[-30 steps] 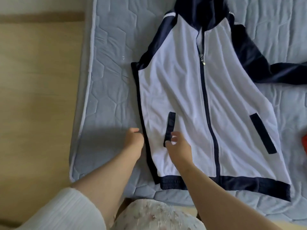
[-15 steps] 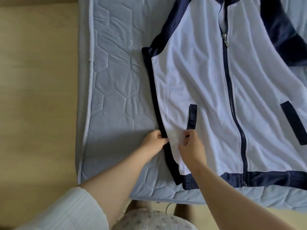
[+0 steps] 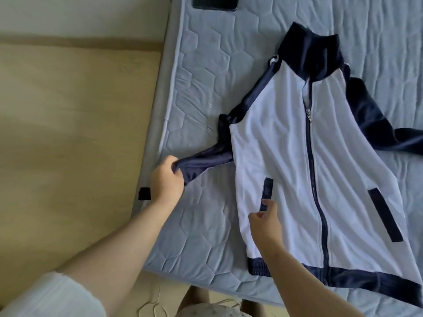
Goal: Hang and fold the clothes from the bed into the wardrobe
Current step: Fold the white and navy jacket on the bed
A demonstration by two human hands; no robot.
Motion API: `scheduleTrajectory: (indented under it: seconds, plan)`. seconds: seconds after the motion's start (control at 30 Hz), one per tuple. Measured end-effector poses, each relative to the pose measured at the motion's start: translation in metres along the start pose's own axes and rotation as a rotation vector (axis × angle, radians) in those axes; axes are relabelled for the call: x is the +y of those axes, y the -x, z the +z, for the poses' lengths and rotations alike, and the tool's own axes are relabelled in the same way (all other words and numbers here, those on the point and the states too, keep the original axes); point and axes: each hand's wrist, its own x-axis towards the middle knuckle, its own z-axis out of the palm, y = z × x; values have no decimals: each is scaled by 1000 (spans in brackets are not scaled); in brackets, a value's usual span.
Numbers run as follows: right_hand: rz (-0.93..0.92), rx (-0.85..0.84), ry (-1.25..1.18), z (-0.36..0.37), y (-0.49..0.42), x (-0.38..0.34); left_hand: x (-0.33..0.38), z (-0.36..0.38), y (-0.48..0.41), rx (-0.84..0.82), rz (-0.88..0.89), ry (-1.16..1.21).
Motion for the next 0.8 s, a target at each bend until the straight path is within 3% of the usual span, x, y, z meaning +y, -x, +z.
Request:
scheduleTrajectory:
  seconds: [0.1, 0.17, 0.3, 0.4, 0.5, 0.7, 0.8]
  plan:
    - [-8, -14, -24, 3, 7, -15, -4, -30, -12, 346, -233, 245]
    - [-12, -28, -30, 8, 11, -24, -9, -41, -15, 456, -352, 366]
    - [-21, -50, -34, 23, 9, -32, -29, -34, -25, 334, -668, 480]
    - [-1, -63, -22, 33, 4, -27, -32, -28, -29, 122, -943, 958]
    - [50, -60, -20, 40, 2, -18, -28, -33, -38, -21, -761, 1193]
    - [98, -48, 8, 52, 3, -17, 2, -70, -63, 62, -293, 1112]
    - [71, -50, 24, 61, 1, -33, 4, -92, -72, 185, -282, 1398]
